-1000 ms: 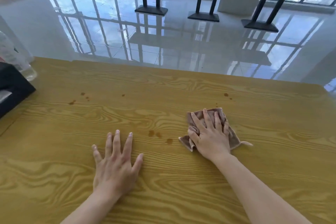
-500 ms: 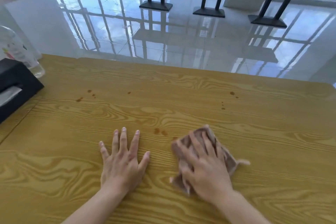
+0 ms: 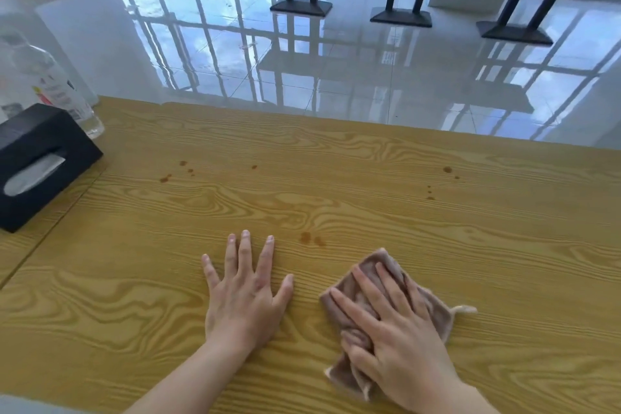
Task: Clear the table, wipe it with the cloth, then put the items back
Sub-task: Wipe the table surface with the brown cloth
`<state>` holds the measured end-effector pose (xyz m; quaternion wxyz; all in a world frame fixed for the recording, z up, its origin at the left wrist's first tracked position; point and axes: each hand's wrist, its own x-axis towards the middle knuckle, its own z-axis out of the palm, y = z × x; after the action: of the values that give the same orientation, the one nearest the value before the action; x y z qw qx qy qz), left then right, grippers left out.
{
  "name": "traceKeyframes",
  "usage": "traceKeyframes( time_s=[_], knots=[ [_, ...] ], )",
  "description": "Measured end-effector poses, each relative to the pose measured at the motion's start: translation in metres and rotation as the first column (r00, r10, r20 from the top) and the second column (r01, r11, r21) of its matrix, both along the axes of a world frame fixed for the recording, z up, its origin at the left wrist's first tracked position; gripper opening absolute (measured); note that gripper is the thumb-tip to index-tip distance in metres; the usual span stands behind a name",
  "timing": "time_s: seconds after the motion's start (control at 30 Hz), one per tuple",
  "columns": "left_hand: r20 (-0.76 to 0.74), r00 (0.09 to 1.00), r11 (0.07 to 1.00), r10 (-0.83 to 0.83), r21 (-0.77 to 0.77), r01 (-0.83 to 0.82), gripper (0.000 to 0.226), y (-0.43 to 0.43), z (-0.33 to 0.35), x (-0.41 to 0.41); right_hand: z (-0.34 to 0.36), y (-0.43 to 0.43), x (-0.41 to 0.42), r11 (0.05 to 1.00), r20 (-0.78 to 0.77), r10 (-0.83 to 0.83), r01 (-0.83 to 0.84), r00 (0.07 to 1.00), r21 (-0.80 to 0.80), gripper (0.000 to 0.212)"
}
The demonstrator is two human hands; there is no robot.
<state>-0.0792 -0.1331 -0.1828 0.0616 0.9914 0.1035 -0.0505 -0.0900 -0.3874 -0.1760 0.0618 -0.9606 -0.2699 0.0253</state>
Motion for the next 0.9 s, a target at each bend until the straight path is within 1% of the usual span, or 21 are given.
traceKeyframes(
  time_s=[0.03, 0.07, 0.13, 0.17, 0.2, 0.27, 0.33, 0.37, 0.4, 0.43, 0.47, 0.53, 0.57, 0.6, 0.63, 0.7, 0.73, 0.77, 0.8, 0.83, 0.9],
  knots=[
    [-0.003, 1.000, 1.000, -0.007, 0.003, 0.007, 0.080, 0.000, 0.000, 0.000, -0.003, -0.003, 0.018, 0.999, 0.033, -0.045, 0.046, 0.998, -0.025, 0.069],
    [-0.010, 1.000, 1.000, -0.011, 0.008, 0.011, 0.080, 0.000, 0.001, 0.000, -0.001, 0.004, 0.042, 0.992, 0.010, -0.126, 0.126, 0.992, -0.029, 0.066],
    [-0.013, 1.000, 1.000, -0.006, 0.005, 0.007, 0.079, 0.000, 0.001, 0.000, 0.004, 0.037, 0.088, 0.955, -0.111, -0.297, 0.297, 0.948, -0.020, 0.063],
    [-0.011, 1.000, 1.000, -0.012, 0.001, 0.012, 0.079, 0.000, 0.002, 0.000, 0.007, 0.057, 0.100, 0.946, -0.145, -0.323, 0.322, 0.935, -0.031, 0.062],
    [-0.012, 1.000, 1.000, -0.021, -0.002, 0.021, 0.079, 0.002, 0.002, 0.000, 0.007, 0.073, 0.101, 0.953, -0.160, -0.301, 0.301, 0.940, -0.021, 0.062],
    [-0.005, 0.998, 0.998, -0.064, 0.003, 0.064, 0.080, 0.014, 0.004, 0.004, 0.006, 0.086, 0.071, 0.987, -0.153, -0.159, 0.163, 0.975, 0.011, 0.063],
    [-0.007, 0.990, 0.990, -0.138, 0.023, 0.138, 0.080, 0.035, 0.005, 0.007, 0.002, 0.066, 0.025, 1.000, -0.039, 0.005, -0.004, 0.999, 0.027, 0.065],
    [-0.007, 0.984, 0.984, -0.178, 0.032, 0.178, 0.081, 0.044, 0.005, 0.009, 0.004, 0.051, 0.012, 0.999, -0.007, 0.030, -0.030, 1.000, 0.024, 0.066],
    [-0.007, 0.977, 0.976, -0.213, 0.036, 0.213, 0.081, 0.051, 0.004, 0.009, 0.002, 0.036, 0.016, 1.000, -0.004, 0.012, -0.012, 1.000, -0.003, 0.068],
    [-0.006, 0.972, 0.971, -0.237, 0.035, 0.237, 0.080, 0.056, 0.003, 0.008, -0.001, 0.025, 0.031, 0.998, -0.006, -0.044, 0.044, 0.999, -0.033, 0.068],
    [-0.003, 0.968, 0.968, -0.250, 0.033, 0.250, 0.079, 0.058, 0.001, 0.008, -0.002, 0.022, 0.053, 0.988, -0.045, -0.144, 0.142, 0.989, -0.057, 0.067],
    [0.013, 0.968, 0.968, -0.250, 0.019, 0.250, 0.079, 0.057, 0.001, 0.008, 0.001, 0.041, 0.102, 0.932, -0.133, -0.361, 0.356, 0.923, -0.062, 0.065],
    [0.025, 0.969, 0.970, -0.244, 0.005, 0.244, 0.081, 0.056, 0.002, 0.007, 0.004, 0.060, 0.118, 0.914, -0.175, -0.405, 0.401, 0.897, -0.060, 0.064],
    [0.036, 0.970, 0.971, -0.240, -0.006, 0.240, 0.084, 0.056, 0.003, 0.007, 0.006, 0.080, 0.125, 0.914, -0.200, -0.404, 0.403, 0.893, -0.047, 0.063],
    [0.041, 0.971, 0.972, -0.234, -0.014, 0.235, 0.086, 0.057, 0.004, 0.006, 0.008, 0.098, 0.121, 0.934, -0.201, -0.352, 0.356, 0.914, -0.021, 0.062],
    [0.052, 0.971, 0.972, -0.233, -0.024, 0.234, 0.086, 0.059, 0.002, 0.006, 0.009, 0.114, 0.087, 0.988, -0.161, -0.154, 0.157, 0.975, 0.008, 0.061],
    [0.048, 0.968, 0.968, -0.247, -0.022, 0.248, 0.084, 0.061, 0.000, 0.006, 0.008, 0.106, 0.067, 0.998, -0.137, -0.058, 0.061, 0.989, 0.015, 0.060],
    [0.043, 0.965, 0.966, -0.257, -0.020, 0.258, 0.082, 0.061, -0.002, 0.005, 0.009, 0.089, 0.054, 0.999, -0.116, -0.030, 0.032, 0.993, 0.012, 0.060],
    [0.037, 0.964, 0.965, -0.262, -0.018, 0.262, 0.082, 0.061, -0.004, 0.005, 0.010, 0.067, 0.055, 0.998, -0.113, -0.064, 0.063, 0.992, -0.009, 0.061],
    [0.030, 0.963, 0.964, -0.267, -0.009, 0.267, 0.082, 0.060, -0.005, 0.007, 0.009, 0.044, 0.068, 0.988, -0.104, -0.149, 0.143, 0.983, -0.061, 0.062],
    [0.012, 0.953, 0.953, -0.303, 0.008, 0.303, 0.082, 0.055, -0.007, 0.016, 0.007, 0.009, 0.110, 0.918, -0.111, -0.391, 0.379, 0.914, -0.113, 0.063]
  ],
)
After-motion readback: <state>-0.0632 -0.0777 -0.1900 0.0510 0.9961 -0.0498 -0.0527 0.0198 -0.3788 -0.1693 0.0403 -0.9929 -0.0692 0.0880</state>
